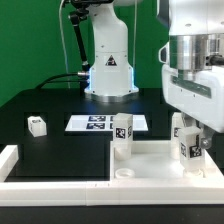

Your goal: Assemble square table

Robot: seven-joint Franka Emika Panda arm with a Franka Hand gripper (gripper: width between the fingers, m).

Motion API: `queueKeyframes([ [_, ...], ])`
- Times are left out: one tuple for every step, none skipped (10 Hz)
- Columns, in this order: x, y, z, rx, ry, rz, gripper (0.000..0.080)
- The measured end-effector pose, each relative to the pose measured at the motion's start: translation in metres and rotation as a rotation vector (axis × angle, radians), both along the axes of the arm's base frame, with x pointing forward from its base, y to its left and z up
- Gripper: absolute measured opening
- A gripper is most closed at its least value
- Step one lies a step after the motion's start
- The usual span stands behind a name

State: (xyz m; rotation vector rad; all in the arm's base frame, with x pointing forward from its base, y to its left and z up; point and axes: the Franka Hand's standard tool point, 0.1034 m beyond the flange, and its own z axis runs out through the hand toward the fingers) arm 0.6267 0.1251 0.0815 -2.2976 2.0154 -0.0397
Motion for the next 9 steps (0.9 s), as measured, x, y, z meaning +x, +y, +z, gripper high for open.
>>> queueKeyframes([
  [0.002, 0.004, -0.001, 0.023, 0.005, -0.126, 0.0291],
  [0.003, 0.006, -0.002, 0.044, 0.003, -0.258, 0.0291],
  [0.004, 0.006, -0.002, 0.054, 0.004, -0.317, 0.0291],
  [0.004, 0.006, -0.002, 0.052, 0.003, -0.3, 0.0291],
  [0.003, 0.005, -0.003, 0.045, 0.004, -0.242, 0.0291],
  [-0.004, 0.004, -0.004, 0.026, 0.038, -0.1, 0.0474],
  [-0.004, 0.001, -0.003, 0.015, 0.054, 0.039, 0.0589],
  [-0.003, -0.003, 0.0, -0.008, 0.051, 0.267, 0.0589],
  [-0.004, -0.004, 0.0, -0.015, 0.043, 0.375, 0.0639],
])
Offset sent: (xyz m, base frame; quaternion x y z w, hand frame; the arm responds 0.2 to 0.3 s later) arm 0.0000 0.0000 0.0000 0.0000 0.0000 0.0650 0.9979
